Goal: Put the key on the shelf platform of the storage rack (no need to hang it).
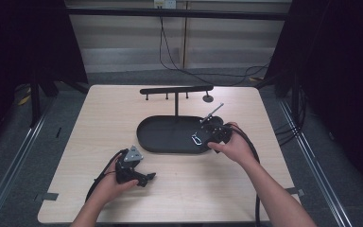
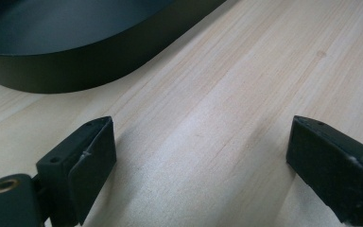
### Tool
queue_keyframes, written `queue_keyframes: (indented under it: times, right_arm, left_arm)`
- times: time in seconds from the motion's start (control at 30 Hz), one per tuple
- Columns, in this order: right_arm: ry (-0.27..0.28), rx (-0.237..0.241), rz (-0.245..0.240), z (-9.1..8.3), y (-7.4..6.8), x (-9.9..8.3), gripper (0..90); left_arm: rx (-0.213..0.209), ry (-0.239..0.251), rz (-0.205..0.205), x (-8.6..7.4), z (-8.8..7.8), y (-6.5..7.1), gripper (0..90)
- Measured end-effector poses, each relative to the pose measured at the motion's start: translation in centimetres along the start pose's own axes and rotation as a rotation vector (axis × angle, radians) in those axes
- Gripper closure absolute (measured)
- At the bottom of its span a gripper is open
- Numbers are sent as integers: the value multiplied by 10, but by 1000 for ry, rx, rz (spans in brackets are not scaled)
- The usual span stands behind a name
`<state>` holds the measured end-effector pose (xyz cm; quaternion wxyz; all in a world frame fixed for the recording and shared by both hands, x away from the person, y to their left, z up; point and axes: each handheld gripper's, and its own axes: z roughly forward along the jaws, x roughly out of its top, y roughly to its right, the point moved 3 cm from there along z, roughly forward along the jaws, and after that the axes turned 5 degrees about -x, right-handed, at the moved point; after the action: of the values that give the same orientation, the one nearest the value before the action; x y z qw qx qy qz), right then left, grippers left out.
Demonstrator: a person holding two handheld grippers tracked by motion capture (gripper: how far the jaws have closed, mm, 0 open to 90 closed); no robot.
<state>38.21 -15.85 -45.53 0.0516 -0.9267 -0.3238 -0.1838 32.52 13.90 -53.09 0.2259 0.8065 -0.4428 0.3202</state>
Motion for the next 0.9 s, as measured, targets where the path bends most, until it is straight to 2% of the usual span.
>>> queue_keyframes:
  times: [0.37, 0.9]
  right_arm:
    - [13, 8, 18, -12, 4, -13, 324]
    - [10, 12, 13, -19, 6, -35, 321]
  left_arm:
    - [-2, -3, 0, 0, 0, 0, 88]
    - [1, -5, 0, 0, 0, 0, 88]
